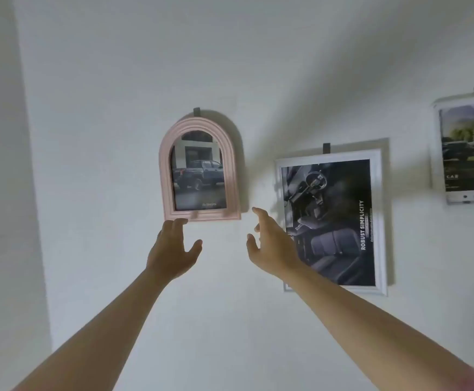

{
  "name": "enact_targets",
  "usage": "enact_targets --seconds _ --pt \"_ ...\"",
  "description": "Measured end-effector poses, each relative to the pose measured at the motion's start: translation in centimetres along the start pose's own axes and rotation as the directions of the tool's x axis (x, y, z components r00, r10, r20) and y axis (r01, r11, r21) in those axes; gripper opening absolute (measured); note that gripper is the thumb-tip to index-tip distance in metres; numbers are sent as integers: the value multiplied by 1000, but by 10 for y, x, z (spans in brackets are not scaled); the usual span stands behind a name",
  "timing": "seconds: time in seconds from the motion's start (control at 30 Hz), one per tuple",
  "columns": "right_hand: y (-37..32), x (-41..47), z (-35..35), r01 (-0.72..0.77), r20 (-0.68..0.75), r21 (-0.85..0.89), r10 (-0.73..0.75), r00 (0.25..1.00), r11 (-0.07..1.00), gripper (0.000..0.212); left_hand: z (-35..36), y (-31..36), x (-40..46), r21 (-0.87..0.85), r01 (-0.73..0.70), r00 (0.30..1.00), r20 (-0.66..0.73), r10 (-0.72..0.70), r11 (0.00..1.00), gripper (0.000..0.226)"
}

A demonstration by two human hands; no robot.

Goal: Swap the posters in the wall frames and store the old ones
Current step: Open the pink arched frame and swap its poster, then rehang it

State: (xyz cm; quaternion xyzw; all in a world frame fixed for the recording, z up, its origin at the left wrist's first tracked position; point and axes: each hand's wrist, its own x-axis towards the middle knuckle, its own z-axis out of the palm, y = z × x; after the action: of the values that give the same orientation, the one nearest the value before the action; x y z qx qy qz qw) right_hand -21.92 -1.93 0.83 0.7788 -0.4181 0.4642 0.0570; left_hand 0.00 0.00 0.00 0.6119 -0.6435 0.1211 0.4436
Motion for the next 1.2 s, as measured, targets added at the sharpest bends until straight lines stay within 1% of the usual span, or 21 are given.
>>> enact_targets --seconds 0.1,0.23,0.33,0.4,0.5,0.6,0.7,0.83,0.9,1.0,1.1,1.2 --pt "-10 14 14 -29 -28 26 29 999 999 60 -8 -21 13 -1 21 999 -34 -21 1000 57" --pt "-14 30 30 -41 -52 20 42 998 999 69 -9 -43 32 -24 57 998 -10 -57 998 60" --pt "-13 41 39 -68 -90 30 70 993 997 76 -7 -55 46 -52 69 998 6 -68 996 62" --pt "-14 47 44 -83 -89 8 83 993 997 79 -4 -62 54 -55 63 998 14 -62 996 63" --pt "-16 54 52 -79 -98 13 80 992 997 81 1 -69 64 -112 49 999 13 -48 992 60" --pt "-17 60 59 -70 -121 56 77 990 996 81 4 -74 73 -206 39 998 -39 -48 978 59" --pt "-15 63 62 -46 -141 67 55 988 997 78 5 -80 79 -268 -3 996 -92 -22 963 61" --pt "-10 62 60 -4 -150 33 9 989 999 76 7 -84 82 -333 -80 987 -159 27 939 60" --pt "-8 60 56 -5 -169 48 13 985 999 76 7 -83 81 -393 -105 981 -189 32 913 58" --pt "-5 54 49 -21 -184 82 35 982 996 76 7 -79 76 -427 -189 968 -231 96 884 62" --pt "-3 42 42 -37 -179 119 58 982 992 79 7 -75 68 -434 -268 955 -240 176 860 70" --pt "-1 28 32 -47 -158 146 70 985 988 87 5 -74 54 -441 -269 961 -185 207 856 77"
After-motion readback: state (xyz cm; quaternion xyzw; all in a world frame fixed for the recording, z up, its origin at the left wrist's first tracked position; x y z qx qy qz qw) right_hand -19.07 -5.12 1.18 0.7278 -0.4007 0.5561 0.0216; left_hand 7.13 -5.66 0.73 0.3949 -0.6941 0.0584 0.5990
